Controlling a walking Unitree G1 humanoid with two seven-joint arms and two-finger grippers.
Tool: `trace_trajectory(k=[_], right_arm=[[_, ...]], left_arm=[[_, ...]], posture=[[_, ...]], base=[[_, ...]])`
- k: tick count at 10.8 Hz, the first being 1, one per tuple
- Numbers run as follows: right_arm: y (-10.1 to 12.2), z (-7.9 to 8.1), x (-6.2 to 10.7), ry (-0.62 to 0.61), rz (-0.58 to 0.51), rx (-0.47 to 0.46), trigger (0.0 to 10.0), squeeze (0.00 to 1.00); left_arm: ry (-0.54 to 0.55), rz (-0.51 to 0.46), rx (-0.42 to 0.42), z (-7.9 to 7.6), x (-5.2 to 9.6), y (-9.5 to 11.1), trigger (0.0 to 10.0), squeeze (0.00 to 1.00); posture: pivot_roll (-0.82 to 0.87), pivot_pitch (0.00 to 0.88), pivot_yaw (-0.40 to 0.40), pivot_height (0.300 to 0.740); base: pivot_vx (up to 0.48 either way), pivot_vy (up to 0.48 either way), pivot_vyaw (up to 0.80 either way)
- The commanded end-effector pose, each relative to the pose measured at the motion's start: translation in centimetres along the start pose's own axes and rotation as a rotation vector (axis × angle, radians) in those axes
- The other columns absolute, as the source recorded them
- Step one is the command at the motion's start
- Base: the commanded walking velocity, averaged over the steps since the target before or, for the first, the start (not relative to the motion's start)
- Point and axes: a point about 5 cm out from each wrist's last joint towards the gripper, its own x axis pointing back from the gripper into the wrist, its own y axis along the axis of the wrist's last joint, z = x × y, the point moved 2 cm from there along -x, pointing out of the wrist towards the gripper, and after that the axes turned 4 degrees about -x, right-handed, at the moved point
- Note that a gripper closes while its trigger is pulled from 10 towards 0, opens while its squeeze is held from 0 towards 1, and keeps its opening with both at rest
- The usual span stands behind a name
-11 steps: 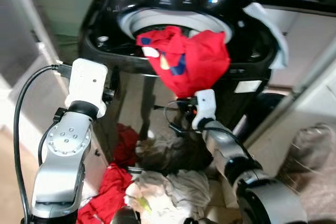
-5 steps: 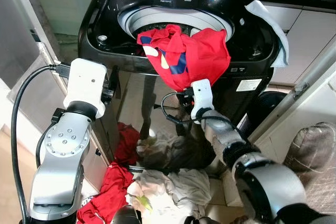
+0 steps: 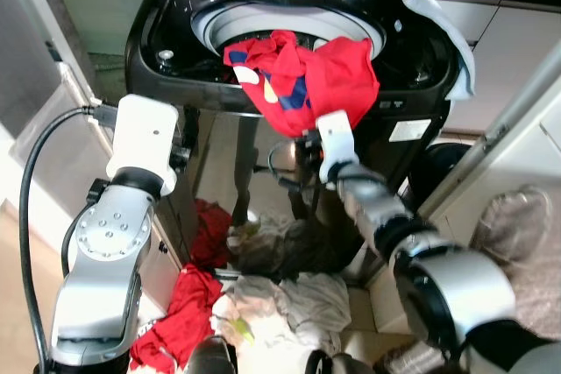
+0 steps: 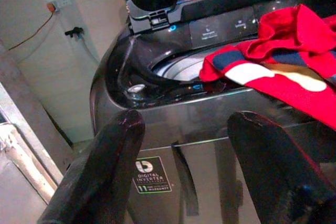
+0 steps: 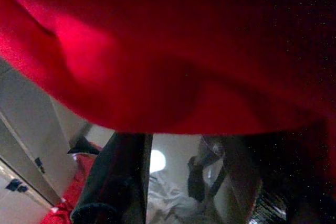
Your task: Clothes washing
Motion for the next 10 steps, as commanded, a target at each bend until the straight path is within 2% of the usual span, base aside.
trace_trajectory(k=[1,4,5,7,10], right_arm=[[10.8,-2.2,-0.3,-0.087,-0.387,0.069,10.0,0.00],[14.2,-2.3,0.2,-0.095,-0.529,0.077,10.0,0.00],[14.7,-2.1,0.3,-0.086,-0.552,0.065,10.0,0.00],[14.0,-2.2,0.3,-0.082,-0.540,0.017,10.0,0.00],[11.6,-2.1,0.4,-0.076,-0.513,-0.012,10.0,0.00]], left_arm=[[-0.001,-0.001,0.008,-0.2,-0.2,0.0,10.0,0.00],[0.007,0.001,0.014,-0.3,-0.3,-0.1,10.0,0.00],[0.011,0.002,0.018,-0.3,-0.4,-0.2,10.0,0.00],[0.012,0.001,0.019,-0.5,-0.5,-0.3,10.0,0.00],[0.011,-0.003,0.024,-0.6,-0.6,-0.5,10.0,0.00]], posture=[[0.25,0.067,-0.051,0.740],[0.25,0.059,-0.058,0.740],[0.24,0.052,-0.063,0.740],[0.23,0.045,-0.069,0.740],[0.22,0.033,-0.072,0.740]], base=[[0.000,0.000,0.00],[0.000,0.000,0.00],[0.000,0.000,0.00],[0.000,0.000,0.00],[0.000,0.000,0.00]])
